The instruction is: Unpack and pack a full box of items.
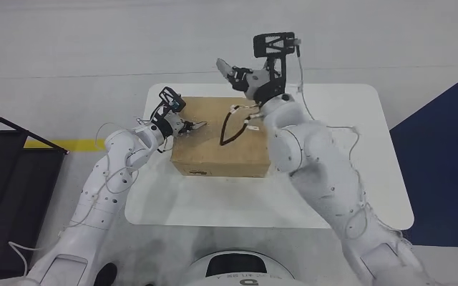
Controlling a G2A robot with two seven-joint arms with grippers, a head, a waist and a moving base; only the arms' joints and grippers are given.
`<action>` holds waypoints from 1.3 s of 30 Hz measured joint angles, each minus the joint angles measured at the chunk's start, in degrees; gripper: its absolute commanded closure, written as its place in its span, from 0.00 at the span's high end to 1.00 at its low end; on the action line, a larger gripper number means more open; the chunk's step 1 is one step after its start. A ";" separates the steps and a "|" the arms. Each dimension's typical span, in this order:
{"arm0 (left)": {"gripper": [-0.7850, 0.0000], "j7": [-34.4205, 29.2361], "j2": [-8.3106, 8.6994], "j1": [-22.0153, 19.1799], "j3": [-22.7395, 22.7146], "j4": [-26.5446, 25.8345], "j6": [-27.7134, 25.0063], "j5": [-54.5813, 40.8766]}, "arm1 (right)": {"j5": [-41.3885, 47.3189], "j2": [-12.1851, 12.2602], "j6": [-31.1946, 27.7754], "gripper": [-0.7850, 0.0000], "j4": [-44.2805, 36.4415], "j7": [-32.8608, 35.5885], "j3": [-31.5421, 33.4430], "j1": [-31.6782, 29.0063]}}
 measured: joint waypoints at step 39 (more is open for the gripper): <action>1.00 -3.56 1.96 6.28 -10.86 -8.74 1.81 -2.60 | 46.00 3.33 -8.80 1.00 14.38 22.15 23.36 -11.45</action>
